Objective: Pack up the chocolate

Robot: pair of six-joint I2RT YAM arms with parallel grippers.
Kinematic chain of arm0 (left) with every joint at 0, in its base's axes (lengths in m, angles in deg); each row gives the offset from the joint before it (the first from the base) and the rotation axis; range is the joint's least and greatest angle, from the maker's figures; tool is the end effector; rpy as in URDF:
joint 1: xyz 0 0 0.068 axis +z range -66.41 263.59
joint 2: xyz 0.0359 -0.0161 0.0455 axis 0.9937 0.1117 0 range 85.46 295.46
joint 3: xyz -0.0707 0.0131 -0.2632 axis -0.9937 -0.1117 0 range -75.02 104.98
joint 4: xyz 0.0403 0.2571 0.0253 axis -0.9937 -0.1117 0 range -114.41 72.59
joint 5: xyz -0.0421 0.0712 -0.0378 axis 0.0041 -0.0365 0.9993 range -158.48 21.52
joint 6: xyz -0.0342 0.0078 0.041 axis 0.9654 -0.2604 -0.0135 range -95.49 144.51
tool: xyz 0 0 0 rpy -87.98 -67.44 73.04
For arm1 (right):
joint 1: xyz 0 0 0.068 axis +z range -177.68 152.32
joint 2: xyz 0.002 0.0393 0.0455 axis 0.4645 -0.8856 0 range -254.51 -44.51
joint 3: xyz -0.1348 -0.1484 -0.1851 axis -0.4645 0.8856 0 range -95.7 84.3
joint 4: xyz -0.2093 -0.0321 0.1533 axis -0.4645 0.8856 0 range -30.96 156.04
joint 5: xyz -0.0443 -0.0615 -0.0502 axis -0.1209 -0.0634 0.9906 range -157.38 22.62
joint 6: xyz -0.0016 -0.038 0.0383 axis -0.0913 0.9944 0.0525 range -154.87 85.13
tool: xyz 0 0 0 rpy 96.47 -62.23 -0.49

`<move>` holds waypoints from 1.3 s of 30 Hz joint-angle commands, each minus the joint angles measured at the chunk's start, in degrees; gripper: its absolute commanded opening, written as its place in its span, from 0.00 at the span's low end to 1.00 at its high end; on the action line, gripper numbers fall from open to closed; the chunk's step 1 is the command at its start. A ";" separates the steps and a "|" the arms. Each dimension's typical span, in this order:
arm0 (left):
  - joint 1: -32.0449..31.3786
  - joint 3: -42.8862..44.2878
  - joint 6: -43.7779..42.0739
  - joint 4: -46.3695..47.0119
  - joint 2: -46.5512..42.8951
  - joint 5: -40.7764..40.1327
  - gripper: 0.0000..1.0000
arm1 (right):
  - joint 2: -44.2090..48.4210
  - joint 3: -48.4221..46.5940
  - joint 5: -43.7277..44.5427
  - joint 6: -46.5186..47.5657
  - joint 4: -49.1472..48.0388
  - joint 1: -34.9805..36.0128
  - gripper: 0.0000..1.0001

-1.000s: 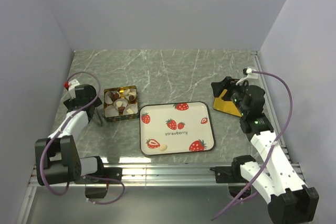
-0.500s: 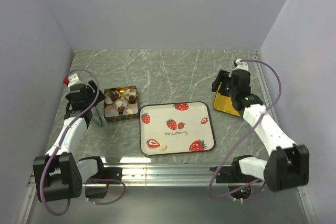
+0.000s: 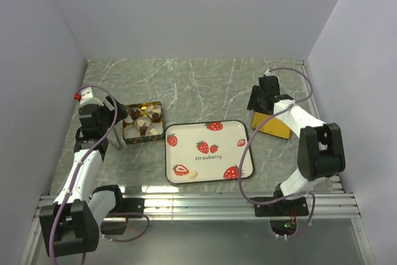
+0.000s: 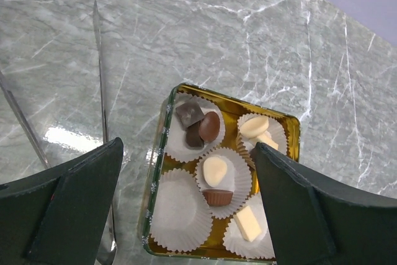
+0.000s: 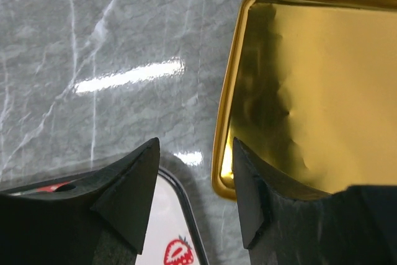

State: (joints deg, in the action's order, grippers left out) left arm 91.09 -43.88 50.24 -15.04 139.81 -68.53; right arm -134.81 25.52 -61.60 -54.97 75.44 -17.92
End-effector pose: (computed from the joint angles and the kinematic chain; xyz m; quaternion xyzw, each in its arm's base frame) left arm 0.2156 0.0284 0.2477 -0.2357 0.7889 -0.0896 0.5605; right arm 0.3307 0.0531 0.2193 0.1020 0.9267 0.0470 0.3586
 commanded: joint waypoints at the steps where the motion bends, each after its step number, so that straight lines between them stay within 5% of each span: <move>1: -0.30 -0.37 -0.34 2.46 -0.29 1.81 0.93 | -3.47 -4.66 1.34 -0.29 2.49 0.35 0.56; 19: -0.92 -1.08 0.02 3.25 -1.79 2.69 0.93 | -17.10 -11.96 3.62 -0.91 8.47 0.35 0.44; 23: -1.09 -1.43 0.10 3.25 -2.58 1.90 0.93 | -19.29 -13.29 2.66 -0.73 9.52 0.26 0.27; 29: -1.18 -1.78 0.28 3.52 -3.63 1.64 0.93 | -19.21 -13.37 3.36 -0.47 10.14 0.35 0.00; 34: -1.27 -1.60 0.19 3.25 -3.28 1.46 0.93 | -17.81 -12.76 5.55 -0.47 11.28 0.26 0.00; 39: -1.36 -1.87 0.28 3.69 -4.25 2.25 0.93 | -6.14 -9.25 5.57 -0.47 10.23 0.26 0.00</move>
State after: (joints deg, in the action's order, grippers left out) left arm 89.98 -44.95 50.31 -14.08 137.28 -66.83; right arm -150.07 15.11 -56.81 -55.10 85.08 -17.92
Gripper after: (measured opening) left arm 0.932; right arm 0.010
